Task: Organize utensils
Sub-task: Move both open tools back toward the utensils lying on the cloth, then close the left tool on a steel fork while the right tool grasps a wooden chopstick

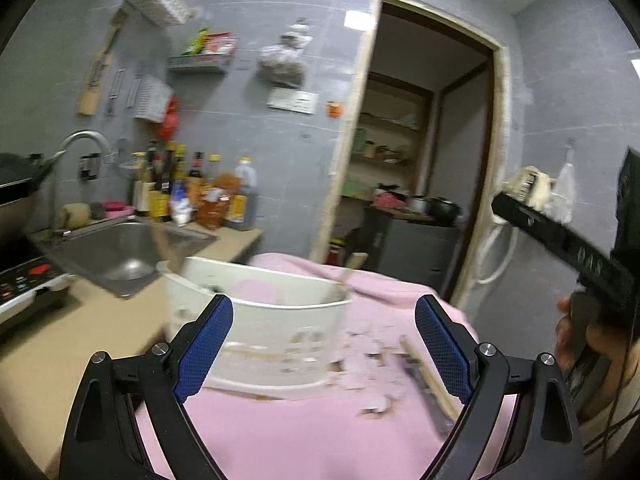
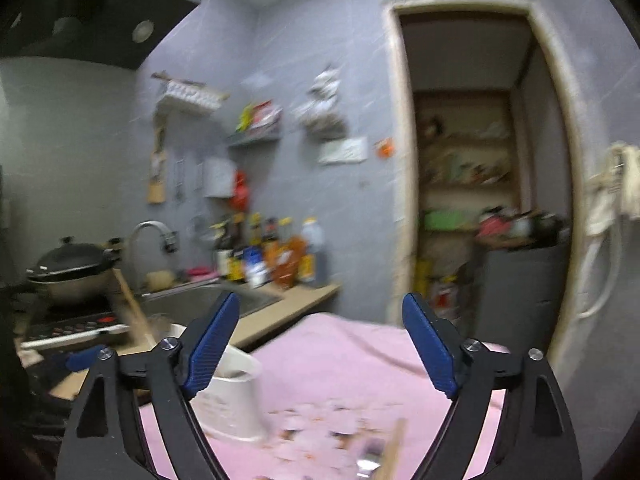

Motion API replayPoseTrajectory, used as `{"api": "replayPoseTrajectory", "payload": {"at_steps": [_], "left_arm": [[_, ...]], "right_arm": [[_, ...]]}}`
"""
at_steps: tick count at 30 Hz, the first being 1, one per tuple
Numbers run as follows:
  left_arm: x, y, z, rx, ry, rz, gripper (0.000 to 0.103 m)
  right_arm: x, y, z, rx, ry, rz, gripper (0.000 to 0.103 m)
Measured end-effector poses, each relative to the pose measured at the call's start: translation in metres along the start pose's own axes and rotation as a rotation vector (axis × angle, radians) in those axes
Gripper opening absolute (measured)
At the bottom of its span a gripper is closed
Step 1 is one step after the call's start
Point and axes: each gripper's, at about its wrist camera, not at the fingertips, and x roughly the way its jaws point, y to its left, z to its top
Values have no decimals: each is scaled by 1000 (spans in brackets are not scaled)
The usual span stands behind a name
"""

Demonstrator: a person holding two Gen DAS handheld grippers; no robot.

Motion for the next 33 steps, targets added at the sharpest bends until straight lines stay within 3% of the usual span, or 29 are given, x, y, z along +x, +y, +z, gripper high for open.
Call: {"api": "replayPoseTrajectory", "payload": {"at_steps": [3,7,11,17,19,25,27,33], "left_arm": [[8,-24,0,43,-2,-40,89],[17,-50,-4,108,-7,-60,90],[31,-68,-12,167,12,-64,94],[63,-79,-33,239,181,-90,94],[76,-80,-38,238,253,-113,94],[109,-85,-53,254,425,-169,93],[118,-88,-59,261,475,-180,92],[148,-89,-66,263,580,-187,76]], "right_arm": [[-29,-11,-13,-15,-71,-131,103],[-53,-25,-28,-43,-108,-239,103],[-62,-31,-46,-92,-75,-297,103],[-38,-62,-79,-4,171,-226,99],[-29,-70,-88,27,240,-190,82],[16,-98,-115,149,481,-68,52],[26,-103,-123,171,532,-33,45],[51,-98,-140,171,665,66,37]]}}
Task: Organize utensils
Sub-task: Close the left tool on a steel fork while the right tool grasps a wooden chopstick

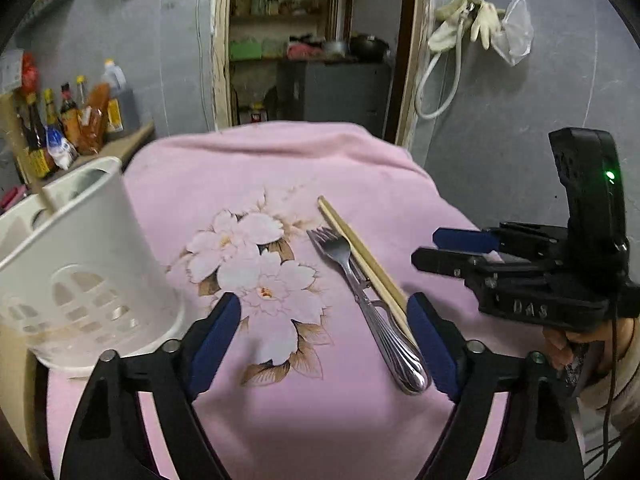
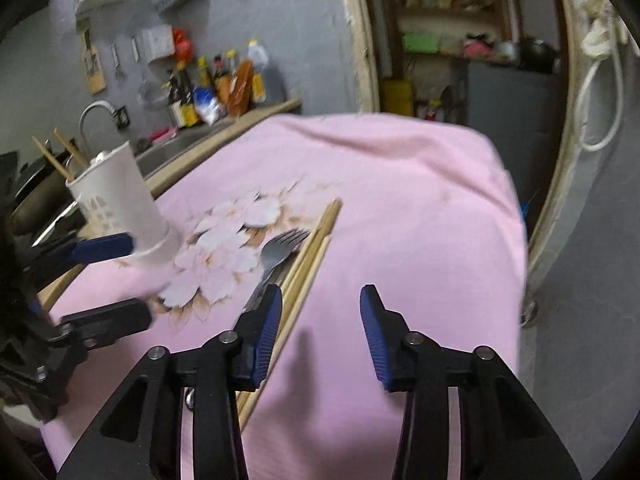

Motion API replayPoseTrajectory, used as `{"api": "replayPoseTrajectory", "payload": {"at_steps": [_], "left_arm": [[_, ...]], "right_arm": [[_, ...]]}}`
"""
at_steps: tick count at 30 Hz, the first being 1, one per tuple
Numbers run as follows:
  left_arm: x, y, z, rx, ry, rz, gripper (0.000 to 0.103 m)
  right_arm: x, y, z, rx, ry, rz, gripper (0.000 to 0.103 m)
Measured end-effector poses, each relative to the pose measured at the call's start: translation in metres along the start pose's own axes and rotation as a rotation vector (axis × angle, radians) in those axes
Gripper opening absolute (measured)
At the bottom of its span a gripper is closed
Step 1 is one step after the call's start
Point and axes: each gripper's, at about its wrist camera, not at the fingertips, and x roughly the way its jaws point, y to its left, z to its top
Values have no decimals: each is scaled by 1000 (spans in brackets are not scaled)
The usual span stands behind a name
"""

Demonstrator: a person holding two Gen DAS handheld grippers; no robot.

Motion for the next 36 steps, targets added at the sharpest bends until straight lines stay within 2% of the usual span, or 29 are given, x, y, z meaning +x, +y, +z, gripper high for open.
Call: {"api": "replayPoseTrajectory", "payload": {"at_steps": [6,8,11,17,21,26,31,36], "left_arm": [[30,10,13,-39,77,-63,58],[39,13,15,-55,108,-83,48],[52,19,20,-85,144,-109,39],[71,27,29,-129,184,-155,32],[83,34,34,-179,214,-190,28],[83,42,38,-223,221,-234,12],[71,45,31,-224,231,-236,6],[57,46,18,-209,255,-200,4]], "right_arm": [[15,5,-1,-45,75,2,30],[20,6,-1,-54,95,1,30],[24,8,-2,-69,110,-5,29],[29,10,1,-92,125,-28,26],[36,12,6,-107,134,-73,14],[41,9,10,-81,140,-64,13],[40,8,9,-51,143,-44,13],[40,12,9,-50,154,-40,13]]}}
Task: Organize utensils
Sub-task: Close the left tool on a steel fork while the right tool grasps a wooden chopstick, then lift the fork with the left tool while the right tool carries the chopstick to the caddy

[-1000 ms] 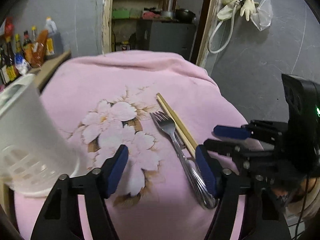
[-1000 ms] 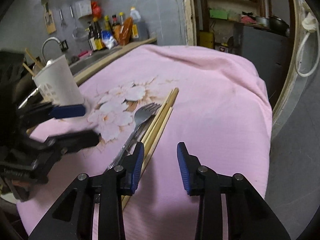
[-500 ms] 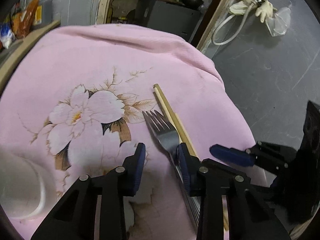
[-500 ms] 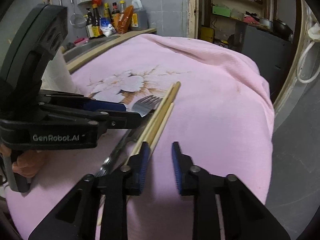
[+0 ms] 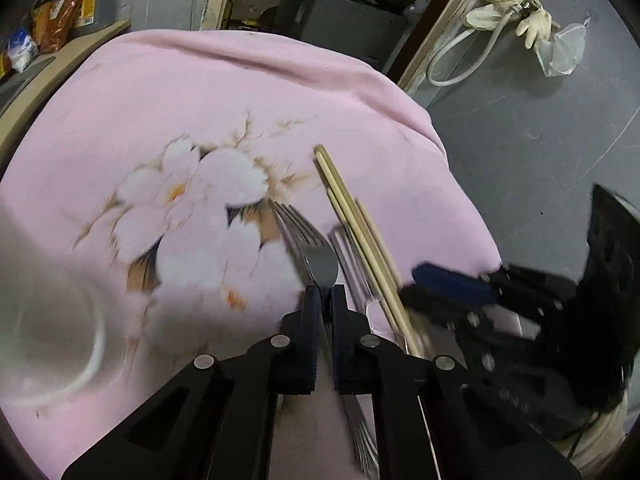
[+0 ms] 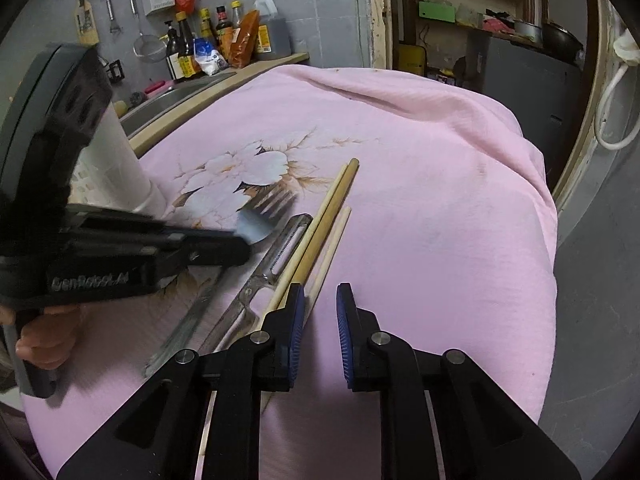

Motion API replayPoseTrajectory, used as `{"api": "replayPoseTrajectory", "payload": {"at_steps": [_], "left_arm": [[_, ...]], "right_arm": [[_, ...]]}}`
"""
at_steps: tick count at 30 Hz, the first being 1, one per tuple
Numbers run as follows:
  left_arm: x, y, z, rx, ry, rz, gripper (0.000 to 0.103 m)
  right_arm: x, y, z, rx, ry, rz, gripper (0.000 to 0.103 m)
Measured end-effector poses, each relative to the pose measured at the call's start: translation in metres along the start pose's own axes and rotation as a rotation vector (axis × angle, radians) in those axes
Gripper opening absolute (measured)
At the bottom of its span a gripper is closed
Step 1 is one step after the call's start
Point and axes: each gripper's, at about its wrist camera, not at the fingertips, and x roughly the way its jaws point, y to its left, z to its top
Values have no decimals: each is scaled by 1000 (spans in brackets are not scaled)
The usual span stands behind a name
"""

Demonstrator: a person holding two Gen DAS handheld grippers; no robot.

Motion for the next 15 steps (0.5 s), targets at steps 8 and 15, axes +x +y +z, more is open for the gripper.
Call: {"api": "replayPoseTrajectory", "payload": {"at_steps": [8,15], "left_arm": [[-19,1,-23,12,14,9,4],[-10,-3,-14,47,71,12,5]], "right_arm": [[24,13,18,-57,63,-46,13],[38,10,37,-43,140,-24,13]]}}
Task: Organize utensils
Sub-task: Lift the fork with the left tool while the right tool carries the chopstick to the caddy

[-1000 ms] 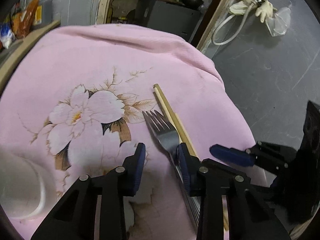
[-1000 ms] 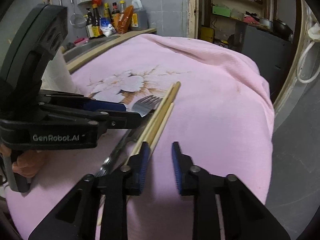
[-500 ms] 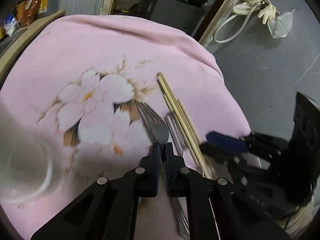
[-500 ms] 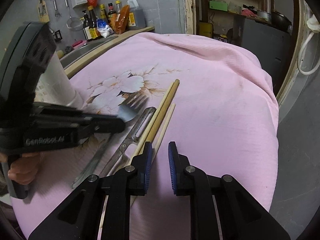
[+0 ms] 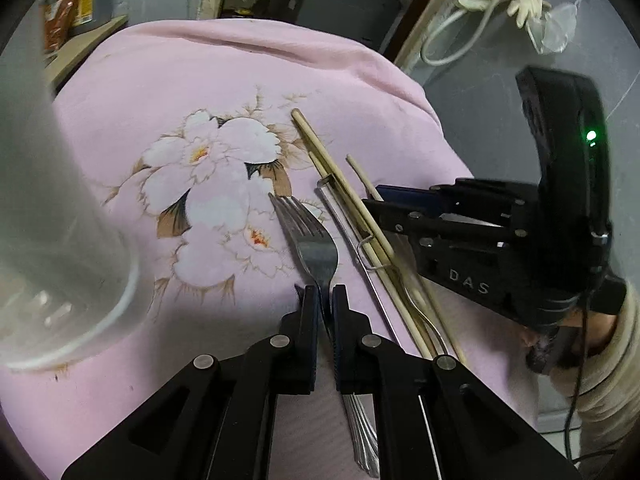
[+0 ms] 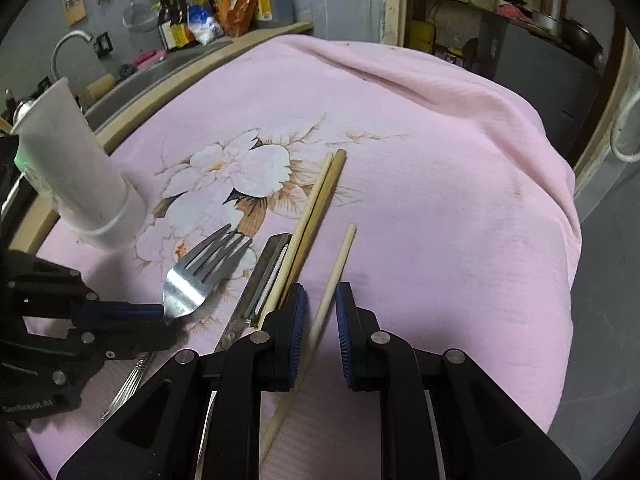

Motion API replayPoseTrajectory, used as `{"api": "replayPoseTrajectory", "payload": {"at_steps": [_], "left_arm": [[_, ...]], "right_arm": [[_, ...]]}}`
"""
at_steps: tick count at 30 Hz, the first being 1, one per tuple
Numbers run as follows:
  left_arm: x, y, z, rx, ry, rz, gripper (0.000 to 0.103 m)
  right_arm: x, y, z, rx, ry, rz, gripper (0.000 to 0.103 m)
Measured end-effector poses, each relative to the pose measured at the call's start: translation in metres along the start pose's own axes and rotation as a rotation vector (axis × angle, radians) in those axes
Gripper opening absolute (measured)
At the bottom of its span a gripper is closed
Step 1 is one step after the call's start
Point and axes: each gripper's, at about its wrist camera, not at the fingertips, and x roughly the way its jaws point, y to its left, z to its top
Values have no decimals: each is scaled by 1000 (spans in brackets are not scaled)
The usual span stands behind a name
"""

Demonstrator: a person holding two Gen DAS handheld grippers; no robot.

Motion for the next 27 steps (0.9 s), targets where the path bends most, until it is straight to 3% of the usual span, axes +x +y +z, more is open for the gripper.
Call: {"api": "replayPoseTrajectory", "payload": {"at_steps": [4,8,14,17,22,27], "left_arm": [[7,5,5,-16,24,-29,5],[1,6,0,-16,-1,-35,2],[-40,-8,-31,78,-151,1,1],[-67,-13,-49,103,-286,50,0],[-109,-27,-79,119,-567,190,0],[-146,-37,-93,123,-785,318,0]], "right_arm": [[-1,2,0,0,13,-8,11],[-6,-6,-4,72,3,26,3],[-40,-10,-34,157,-132,103,3],[-71,-2,-52,162,-280,109,3],[-122,29,-82,142,-640,99,3],[-149,73,-90,44,-914,24,3]]}}
